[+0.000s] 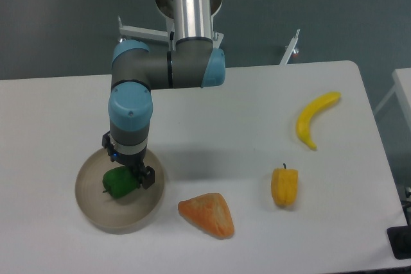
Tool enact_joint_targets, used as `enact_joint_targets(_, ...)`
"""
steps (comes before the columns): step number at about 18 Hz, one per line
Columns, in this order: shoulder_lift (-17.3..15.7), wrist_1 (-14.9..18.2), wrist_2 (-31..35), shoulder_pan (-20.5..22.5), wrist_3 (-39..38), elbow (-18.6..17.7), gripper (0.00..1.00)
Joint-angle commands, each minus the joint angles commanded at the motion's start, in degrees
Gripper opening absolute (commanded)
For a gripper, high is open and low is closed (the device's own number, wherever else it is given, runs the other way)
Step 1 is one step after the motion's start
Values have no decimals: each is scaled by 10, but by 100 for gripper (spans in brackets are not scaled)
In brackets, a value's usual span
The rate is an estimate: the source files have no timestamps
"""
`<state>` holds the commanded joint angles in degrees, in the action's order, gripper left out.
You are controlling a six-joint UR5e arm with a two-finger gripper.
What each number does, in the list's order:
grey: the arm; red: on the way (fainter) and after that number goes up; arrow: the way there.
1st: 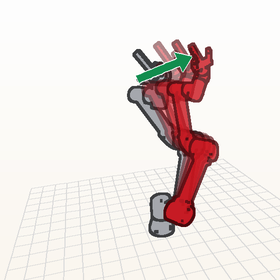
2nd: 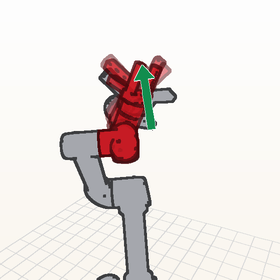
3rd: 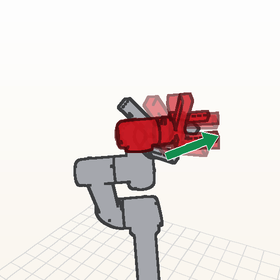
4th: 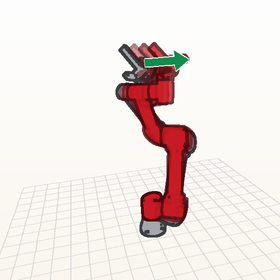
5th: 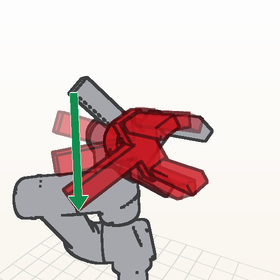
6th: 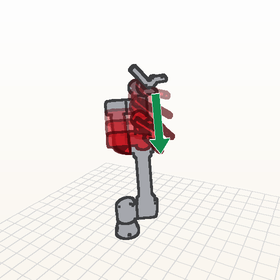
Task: Pick up the green pepper from the plate
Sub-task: 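Close the gripper around the green pepper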
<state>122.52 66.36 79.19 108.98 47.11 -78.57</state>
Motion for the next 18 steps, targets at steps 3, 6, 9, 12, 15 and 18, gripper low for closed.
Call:
enact_joint_targets(3,9,-1,0,-4,1,0,100)
enact_joint_targets(6,21,-10,-1,-10,0,1,100)
enact_joint_targets(9,32,-51,-18,-11,-16,2,100)
enact_joint_targets(12,35,-53,-18,-11,-24,0,56)
enact_joint_targets(15,30,-51,-16,-11,-23,1,27)
enact_joint_targets(18,2,-47,-5,-11,-16,4,23)
